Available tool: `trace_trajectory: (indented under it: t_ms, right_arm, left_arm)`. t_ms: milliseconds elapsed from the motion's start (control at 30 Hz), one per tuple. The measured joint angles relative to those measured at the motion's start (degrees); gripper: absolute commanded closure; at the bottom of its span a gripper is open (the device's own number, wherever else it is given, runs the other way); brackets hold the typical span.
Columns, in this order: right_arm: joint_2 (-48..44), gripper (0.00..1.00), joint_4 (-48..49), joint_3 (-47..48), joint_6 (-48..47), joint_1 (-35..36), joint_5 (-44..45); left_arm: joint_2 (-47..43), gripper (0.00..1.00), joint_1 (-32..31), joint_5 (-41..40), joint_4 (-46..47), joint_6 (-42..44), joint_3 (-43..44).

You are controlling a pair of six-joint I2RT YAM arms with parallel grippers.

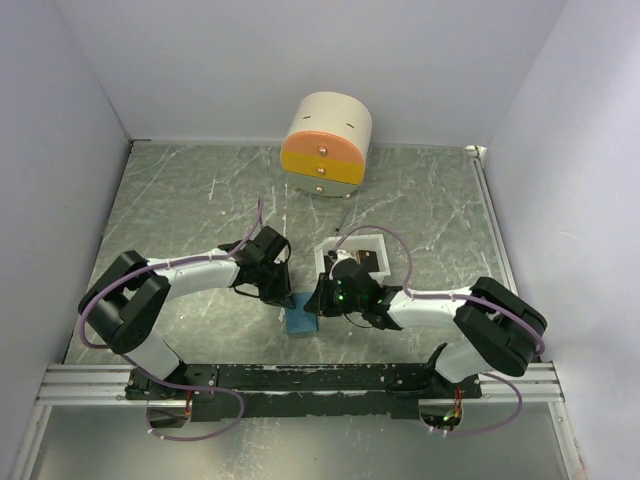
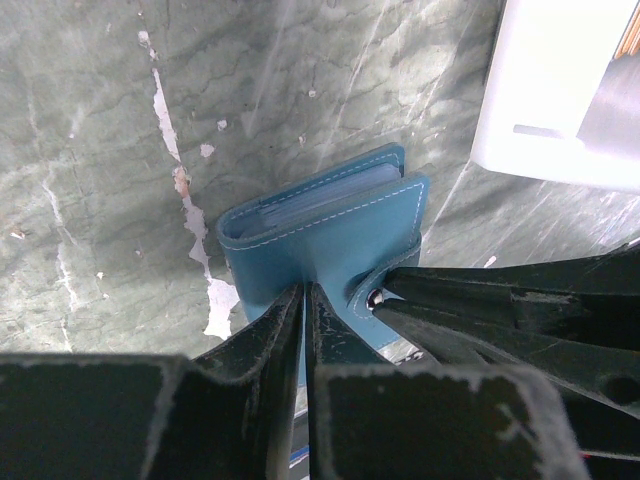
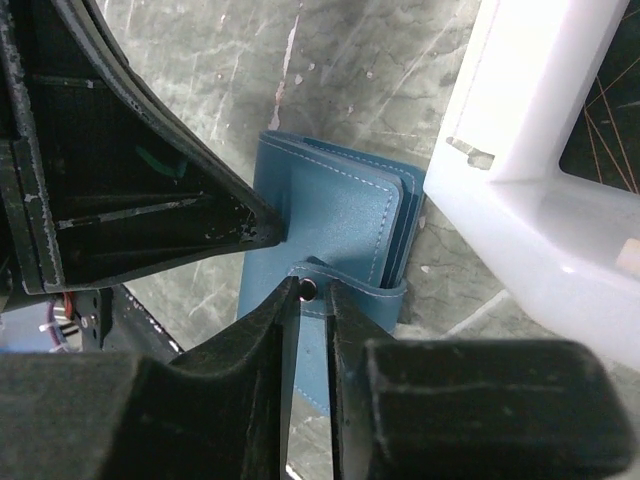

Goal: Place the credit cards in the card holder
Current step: Close the card holder at the center of the board.

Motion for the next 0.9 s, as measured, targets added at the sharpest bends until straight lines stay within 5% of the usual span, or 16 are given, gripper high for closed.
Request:
trace_trajectory:
  t_ms: [900]
  right_arm:
    - [1.95, 0.97, -11.56, 7.5, -4.22, 4.87, 8.63]
  left_arm:
    - [0.0, 0.83, 0.0, 0.0, -0.02, 0.02, 0.0]
